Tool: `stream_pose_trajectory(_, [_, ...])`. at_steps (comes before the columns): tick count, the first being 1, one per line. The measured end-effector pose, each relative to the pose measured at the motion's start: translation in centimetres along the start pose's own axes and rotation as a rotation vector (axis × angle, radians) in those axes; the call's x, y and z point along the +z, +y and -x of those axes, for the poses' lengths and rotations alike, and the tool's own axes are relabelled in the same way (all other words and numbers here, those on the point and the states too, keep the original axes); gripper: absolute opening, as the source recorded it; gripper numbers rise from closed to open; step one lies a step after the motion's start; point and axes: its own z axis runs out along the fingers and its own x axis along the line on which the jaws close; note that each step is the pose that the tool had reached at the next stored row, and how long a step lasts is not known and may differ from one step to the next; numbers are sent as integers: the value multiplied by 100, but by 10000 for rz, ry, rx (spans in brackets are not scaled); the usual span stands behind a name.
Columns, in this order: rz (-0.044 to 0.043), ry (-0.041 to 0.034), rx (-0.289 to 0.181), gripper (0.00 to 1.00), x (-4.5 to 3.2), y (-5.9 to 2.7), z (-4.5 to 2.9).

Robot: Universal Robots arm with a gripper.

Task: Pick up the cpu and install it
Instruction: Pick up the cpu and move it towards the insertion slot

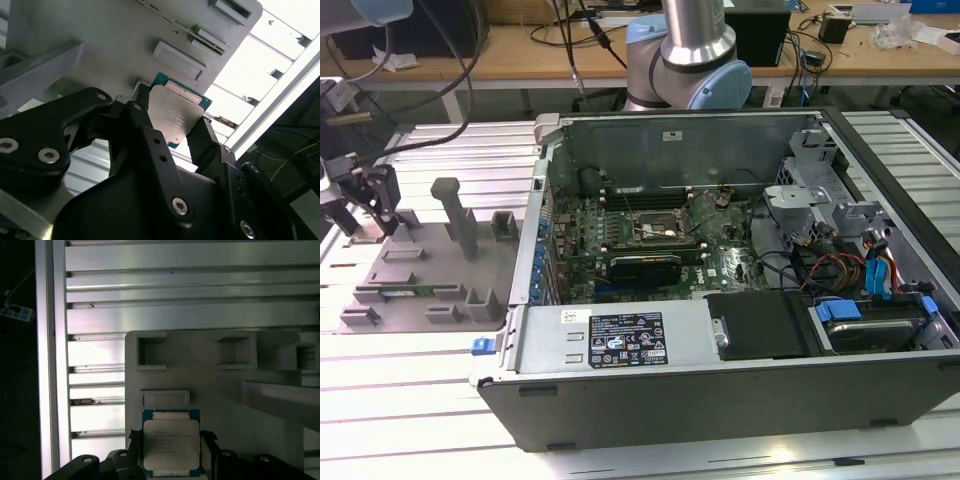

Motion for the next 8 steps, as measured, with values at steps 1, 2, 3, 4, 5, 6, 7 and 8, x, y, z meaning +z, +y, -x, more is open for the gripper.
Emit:
stream_pose_trajectory(1, [0, 0, 0, 55, -19, 1, 1])
stream_pose_trajectory(2, [0, 0, -1, 55, -39, 2, 2])
stream_pose_trajectory(3, [0, 0, -1, 55, -63, 3, 2])
stream_pose_trajectory(4, [0, 1, -1, 55, -92, 4, 2])
stream_pose_trajectory(5, [0, 1, -1, 55, -114, 5, 3])
stream_pose_trajectory(6, [0, 0, 0, 55, -153, 7, 4])
stream_pose_trajectory(7, [0, 0, 0, 55, -177, 7, 5])
stream_pose_trajectory(8, [0, 0, 0, 55, -201, 8, 5])
